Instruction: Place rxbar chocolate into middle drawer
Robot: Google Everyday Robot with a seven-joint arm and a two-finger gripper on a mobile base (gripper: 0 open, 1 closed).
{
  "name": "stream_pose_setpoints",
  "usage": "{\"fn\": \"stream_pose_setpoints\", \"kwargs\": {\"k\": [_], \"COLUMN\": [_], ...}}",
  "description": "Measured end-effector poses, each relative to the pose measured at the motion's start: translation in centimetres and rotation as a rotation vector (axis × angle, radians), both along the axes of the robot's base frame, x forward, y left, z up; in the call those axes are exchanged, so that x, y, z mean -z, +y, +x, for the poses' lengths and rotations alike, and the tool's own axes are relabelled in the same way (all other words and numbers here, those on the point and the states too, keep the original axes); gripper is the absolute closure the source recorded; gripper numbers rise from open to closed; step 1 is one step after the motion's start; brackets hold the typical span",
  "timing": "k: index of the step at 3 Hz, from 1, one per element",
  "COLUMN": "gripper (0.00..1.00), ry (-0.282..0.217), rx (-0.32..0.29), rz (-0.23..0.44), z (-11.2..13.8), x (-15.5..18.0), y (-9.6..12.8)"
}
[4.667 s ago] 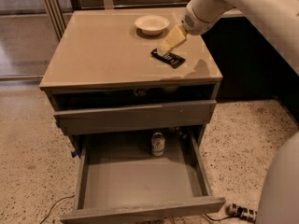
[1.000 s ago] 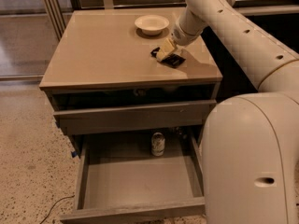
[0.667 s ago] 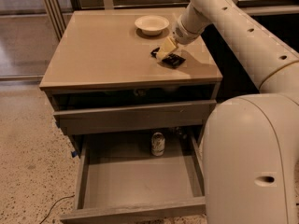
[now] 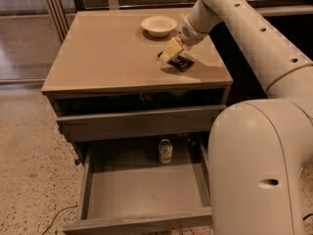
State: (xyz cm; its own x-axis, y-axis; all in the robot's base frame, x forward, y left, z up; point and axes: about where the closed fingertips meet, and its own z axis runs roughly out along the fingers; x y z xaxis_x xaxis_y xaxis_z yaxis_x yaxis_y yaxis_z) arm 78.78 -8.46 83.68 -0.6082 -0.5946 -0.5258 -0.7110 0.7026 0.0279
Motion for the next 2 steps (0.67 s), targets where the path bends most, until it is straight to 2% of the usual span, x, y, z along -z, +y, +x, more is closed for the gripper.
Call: {"fn": "stream_pose_setpoints", "kwargs": {"k": [2], "gripper": [0.22], "ry": [0.014], "rx": [-0.022], "rz": [0.0], "z": [-0.15], "x": [0.43], "y": [0.57]}}
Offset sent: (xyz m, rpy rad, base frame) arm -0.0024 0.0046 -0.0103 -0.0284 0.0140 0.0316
